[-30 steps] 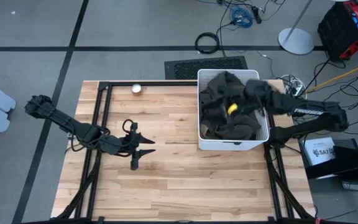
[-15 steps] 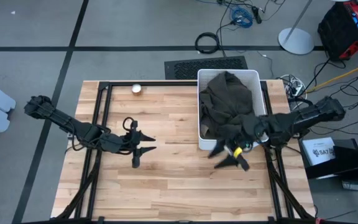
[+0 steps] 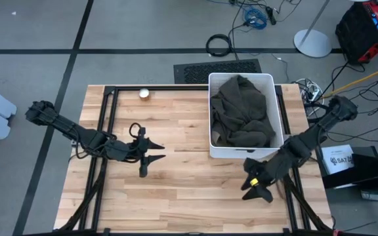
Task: Sort clothes
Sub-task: Move the white laundry bin to the top middle of the table
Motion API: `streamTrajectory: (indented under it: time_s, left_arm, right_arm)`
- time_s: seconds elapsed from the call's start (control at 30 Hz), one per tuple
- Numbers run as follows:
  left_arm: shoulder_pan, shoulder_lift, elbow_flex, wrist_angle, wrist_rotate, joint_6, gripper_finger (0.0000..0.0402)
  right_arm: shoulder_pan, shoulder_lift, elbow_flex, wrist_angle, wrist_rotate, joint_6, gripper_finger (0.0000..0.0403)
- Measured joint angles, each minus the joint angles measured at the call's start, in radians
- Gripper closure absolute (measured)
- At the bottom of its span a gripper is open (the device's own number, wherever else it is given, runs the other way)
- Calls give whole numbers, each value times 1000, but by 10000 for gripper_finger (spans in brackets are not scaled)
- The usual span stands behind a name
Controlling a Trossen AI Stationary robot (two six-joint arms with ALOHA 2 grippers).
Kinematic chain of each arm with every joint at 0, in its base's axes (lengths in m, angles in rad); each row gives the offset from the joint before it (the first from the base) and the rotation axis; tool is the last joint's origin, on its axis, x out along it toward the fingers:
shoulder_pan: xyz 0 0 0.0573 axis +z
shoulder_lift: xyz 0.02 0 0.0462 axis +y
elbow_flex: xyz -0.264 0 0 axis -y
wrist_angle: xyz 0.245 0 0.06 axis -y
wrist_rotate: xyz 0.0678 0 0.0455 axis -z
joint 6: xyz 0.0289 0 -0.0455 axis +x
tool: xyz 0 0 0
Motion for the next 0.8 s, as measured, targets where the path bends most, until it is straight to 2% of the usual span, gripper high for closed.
streamTrajectory:
  time_s: [0.13,0.27,0.47,0.6,0.8]
  left_arm:
    - [0,0,0,0,2,7,247]
    - [0,0,0,0,2,10,247]
    - [0,0,0,0,2,7,247]
    - [0,0,0,0,2,7,247]
    - [0,0,0,0,2,7,247]
  right_arm:
    - [39,16,0,-222,89,172,177]
    - [34,29,0,-364,170,189,177]
    - [9,29,0,-548,223,200,177]
    - [-23,29,0,-516,277,117,177]
    - [-124,56,0,-368,325,-122,177]
